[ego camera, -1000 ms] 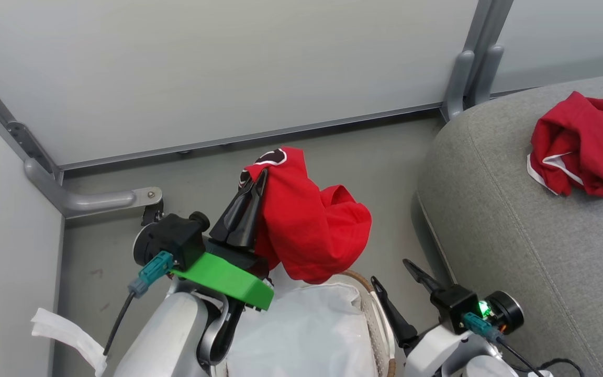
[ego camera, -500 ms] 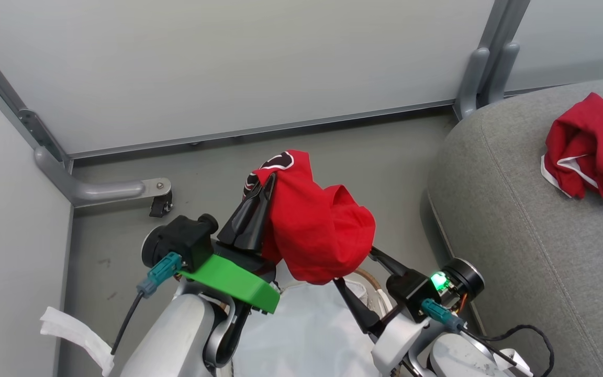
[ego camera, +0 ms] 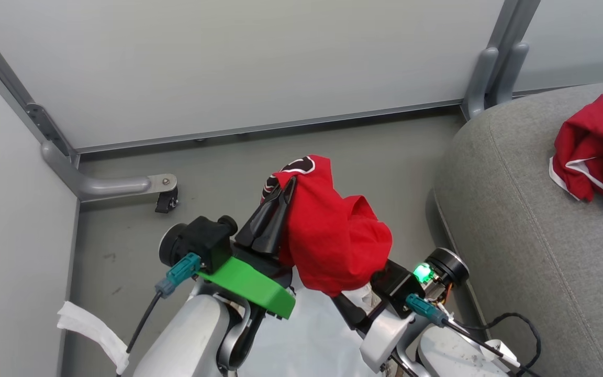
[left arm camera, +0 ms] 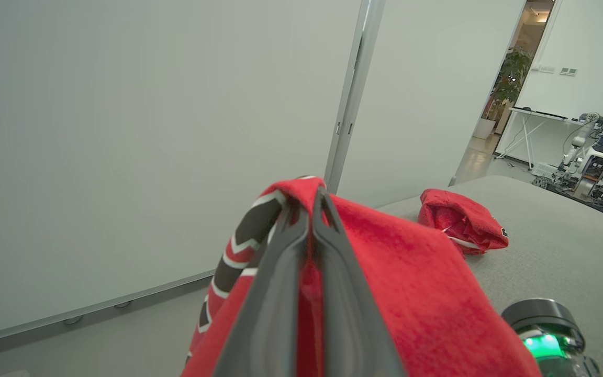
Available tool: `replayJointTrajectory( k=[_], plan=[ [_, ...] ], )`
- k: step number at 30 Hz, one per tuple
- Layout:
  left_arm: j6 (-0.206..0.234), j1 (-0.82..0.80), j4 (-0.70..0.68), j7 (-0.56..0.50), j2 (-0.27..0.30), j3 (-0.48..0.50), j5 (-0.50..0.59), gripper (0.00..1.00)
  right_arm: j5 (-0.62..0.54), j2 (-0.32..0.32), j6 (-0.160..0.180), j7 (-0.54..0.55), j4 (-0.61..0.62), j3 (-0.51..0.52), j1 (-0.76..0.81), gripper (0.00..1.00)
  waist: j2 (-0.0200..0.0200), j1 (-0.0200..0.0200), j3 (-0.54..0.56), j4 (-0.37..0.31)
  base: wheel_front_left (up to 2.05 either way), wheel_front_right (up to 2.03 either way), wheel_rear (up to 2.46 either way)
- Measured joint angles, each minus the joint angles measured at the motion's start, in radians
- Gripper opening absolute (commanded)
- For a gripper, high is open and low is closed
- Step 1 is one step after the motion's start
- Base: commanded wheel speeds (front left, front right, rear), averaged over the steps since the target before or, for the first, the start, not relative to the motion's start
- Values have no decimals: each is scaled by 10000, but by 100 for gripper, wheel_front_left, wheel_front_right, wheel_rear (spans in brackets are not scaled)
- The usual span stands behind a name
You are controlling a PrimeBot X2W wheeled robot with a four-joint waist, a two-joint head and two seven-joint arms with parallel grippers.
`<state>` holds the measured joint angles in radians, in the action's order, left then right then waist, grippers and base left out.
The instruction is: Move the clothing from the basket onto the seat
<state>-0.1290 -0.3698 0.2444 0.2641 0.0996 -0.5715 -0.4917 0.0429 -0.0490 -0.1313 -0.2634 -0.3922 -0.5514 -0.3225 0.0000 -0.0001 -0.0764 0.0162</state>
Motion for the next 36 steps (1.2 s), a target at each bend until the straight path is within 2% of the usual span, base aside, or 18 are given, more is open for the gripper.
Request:
replayJointTrajectory(
  k=[6,7,8,9,36],
  plan=[
    [0,-121,8,0,-52,-322,-69,0,54,2,0,0,-222,-111,-279,99,0,0,-24,131,0,0,0],
    [0,-127,17,0,-54,-368,-79,0,94,0,0,0,-265,-121,-317,76,0,0,-29,152,0,0,0],
    [0,-134,33,0,-59,-418,-82,0,167,0,0,0,-341,-134,-378,20,0,0,-35,184,0,0,0],
    [0,-144,46,0,-63,-447,-94,0,238,4,-2,0,-435,-140,-395,0,0,0,-37,211,0,0,0],
    [0,-186,174,-6,-81,-464,-167,0,1032,15,0,-12,-1436,-211,-373,0,0,0,59,195,0,0,0]
  ],
)
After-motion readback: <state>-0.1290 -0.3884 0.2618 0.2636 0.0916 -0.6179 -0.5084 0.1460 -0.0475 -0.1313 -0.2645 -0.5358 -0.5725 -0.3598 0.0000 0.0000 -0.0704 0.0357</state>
